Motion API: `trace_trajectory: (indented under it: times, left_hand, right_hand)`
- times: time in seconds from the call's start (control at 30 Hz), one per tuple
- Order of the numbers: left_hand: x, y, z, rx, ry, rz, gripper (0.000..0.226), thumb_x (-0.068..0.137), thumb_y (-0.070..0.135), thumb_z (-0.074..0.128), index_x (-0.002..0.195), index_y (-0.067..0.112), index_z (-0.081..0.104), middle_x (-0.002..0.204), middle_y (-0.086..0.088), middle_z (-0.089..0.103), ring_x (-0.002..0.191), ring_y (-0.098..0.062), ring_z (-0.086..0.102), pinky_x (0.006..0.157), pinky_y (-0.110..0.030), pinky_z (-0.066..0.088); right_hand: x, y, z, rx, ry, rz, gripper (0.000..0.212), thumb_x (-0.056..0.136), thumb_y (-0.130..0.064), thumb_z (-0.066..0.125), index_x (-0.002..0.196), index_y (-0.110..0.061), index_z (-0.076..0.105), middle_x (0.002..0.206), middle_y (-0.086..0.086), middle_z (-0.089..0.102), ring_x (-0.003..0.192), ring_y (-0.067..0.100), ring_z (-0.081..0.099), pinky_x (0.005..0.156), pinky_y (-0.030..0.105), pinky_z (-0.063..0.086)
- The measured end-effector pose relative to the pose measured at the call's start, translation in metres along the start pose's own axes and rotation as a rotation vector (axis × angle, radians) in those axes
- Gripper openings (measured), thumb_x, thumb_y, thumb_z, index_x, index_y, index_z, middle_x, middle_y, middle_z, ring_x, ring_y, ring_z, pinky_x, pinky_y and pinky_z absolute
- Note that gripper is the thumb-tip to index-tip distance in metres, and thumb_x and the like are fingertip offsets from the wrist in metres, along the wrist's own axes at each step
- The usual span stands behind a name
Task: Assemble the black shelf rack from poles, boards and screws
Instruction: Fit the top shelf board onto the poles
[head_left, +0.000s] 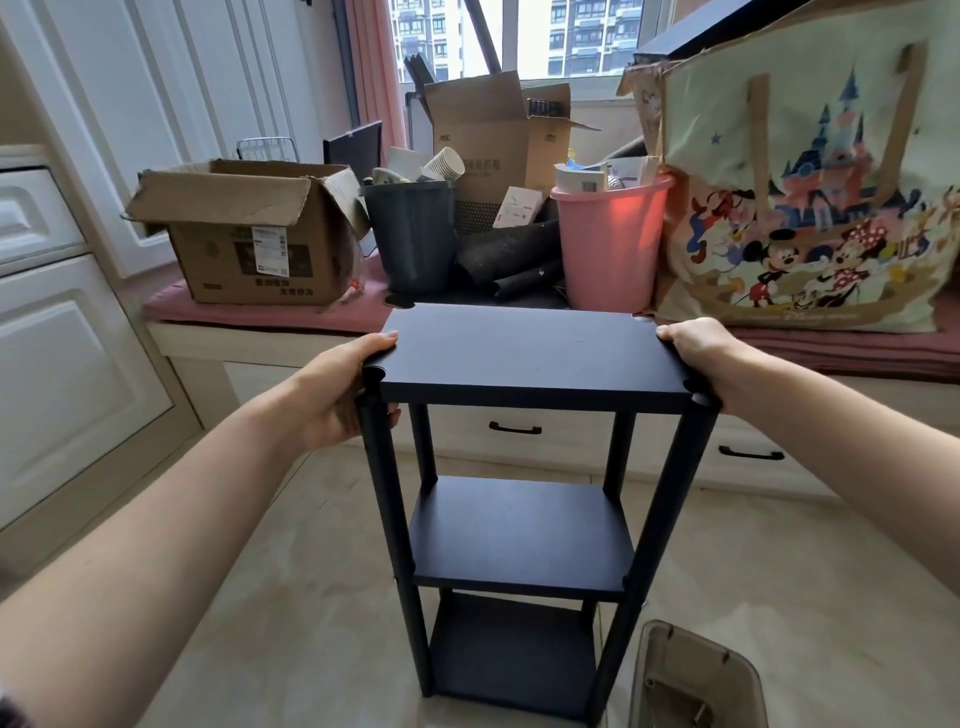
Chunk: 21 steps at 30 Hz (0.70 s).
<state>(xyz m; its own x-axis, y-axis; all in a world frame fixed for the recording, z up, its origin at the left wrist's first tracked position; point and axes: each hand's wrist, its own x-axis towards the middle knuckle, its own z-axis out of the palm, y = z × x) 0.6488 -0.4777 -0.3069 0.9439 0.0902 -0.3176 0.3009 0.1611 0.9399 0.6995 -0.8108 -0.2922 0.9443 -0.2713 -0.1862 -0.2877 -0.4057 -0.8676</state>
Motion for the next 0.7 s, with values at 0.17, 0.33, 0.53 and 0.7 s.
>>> trace_trajectory:
  times: [0.17,0.33,0.53,0.7]
  left_hand:
    - [0.000,0.000,-0.003,0.029,-0.031,-0.012,0.037,0.086,0.046,0.073,0.090,0.011,0.060,0.058,-0.004,0.057,0.045,-0.018,0.056,0.050,-0.029,0.055]
    - [0.003,-0.005,-0.003,0.070,-0.006,0.034,0.036,0.089,0.043,0.070,0.094,0.009,0.060,0.065,-0.006,0.056,0.052,-0.019,0.053,0.048,-0.029,0.055]
    - [0.006,-0.004,-0.006,0.061,-0.032,0.015,0.035,0.094,0.037,0.067,0.106,0.005,0.061,0.069,-0.008,0.070,0.065,-0.021,0.067,0.055,-0.033,0.060]
    - [0.008,-0.019,-0.012,0.034,-0.066,-0.071,0.028,0.090,0.030,0.068,0.108,0.008,0.065,0.073,-0.001,0.070,0.074,-0.015,0.065,0.075,-0.024,0.056]
  right_hand:
    - [0.002,0.001,-0.001,-0.005,0.009,-0.009,0.024,0.100,-0.032,0.046,0.083,-0.016,0.049,0.066,0.004,0.044,0.046,0.017,0.038,0.028,0.013,0.029]
    - [0.001,0.004,0.001,0.004,0.020,-0.017,0.029,0.100,-0.033,0.047,0.077,-0.015,0.051,0.065,0.003,0.047,0.046,0.016,0.042,0.028,0.012,0.028]
    - [0.002,0.006,0.001,-0.017,-0.007,-0.025,0.030,0.101,-0.034,0.045,0.078,-0.016,0.051,0.067,0.003,0.046,0.049,0.016,0.043,0.027,0.012,0.028]
    - [0.000,0.005,-0.002,-0.056,-0.047,-0.044,0.026,0.101,-0.032,0.044,0.080,-0.016,0.048,0.071,0.003,0.047,0.054,0.016,0.046,0.029,0.014,0.031]
